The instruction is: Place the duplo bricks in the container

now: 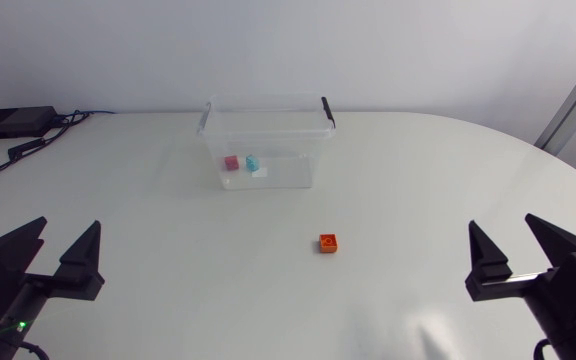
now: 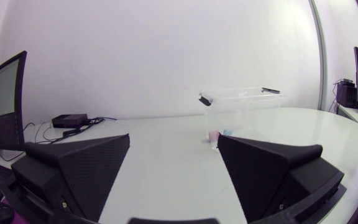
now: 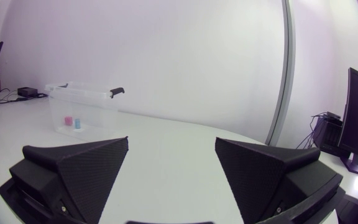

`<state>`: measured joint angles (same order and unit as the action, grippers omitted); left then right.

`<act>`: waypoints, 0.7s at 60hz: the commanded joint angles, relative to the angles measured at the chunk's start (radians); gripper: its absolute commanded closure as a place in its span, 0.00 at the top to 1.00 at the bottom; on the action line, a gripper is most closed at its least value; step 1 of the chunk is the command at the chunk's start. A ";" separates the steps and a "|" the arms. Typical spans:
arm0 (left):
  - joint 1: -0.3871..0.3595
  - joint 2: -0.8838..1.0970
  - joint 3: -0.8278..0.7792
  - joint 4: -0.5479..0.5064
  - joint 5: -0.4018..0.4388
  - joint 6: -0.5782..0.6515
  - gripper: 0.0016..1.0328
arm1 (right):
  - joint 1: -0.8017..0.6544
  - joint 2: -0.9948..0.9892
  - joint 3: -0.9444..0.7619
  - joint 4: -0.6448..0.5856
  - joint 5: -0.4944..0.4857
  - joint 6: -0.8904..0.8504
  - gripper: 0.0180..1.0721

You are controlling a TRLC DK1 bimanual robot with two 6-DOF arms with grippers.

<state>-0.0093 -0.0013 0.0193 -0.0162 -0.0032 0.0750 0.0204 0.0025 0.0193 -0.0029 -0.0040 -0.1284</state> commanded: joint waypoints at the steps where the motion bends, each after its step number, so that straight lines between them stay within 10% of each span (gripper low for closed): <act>1: 0.006 -0.011 -0.018 0.009 0.008 -0.009 0.96 | -0.023 -0.009 -0.016 -0.008 -0.007 -0.017 0.96; 22: 0.006 -0.011 -0.018 0.009 0.008 -0.009 0.96 | 0.013 0.056 0.215 -0.207 -0.005 0.035 0.96; 42: 0.006 -0.011 -0.018 0.009 0.008 -0.009 0.96 | 0.110 0.554 0.616 -0.460 0.007 0.237 0.96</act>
<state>-0.0093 -0.0013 0.0193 -0.0162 -0.0032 0.0750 0.0963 0.4347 0.5434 -0.4061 -0.0032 0.0166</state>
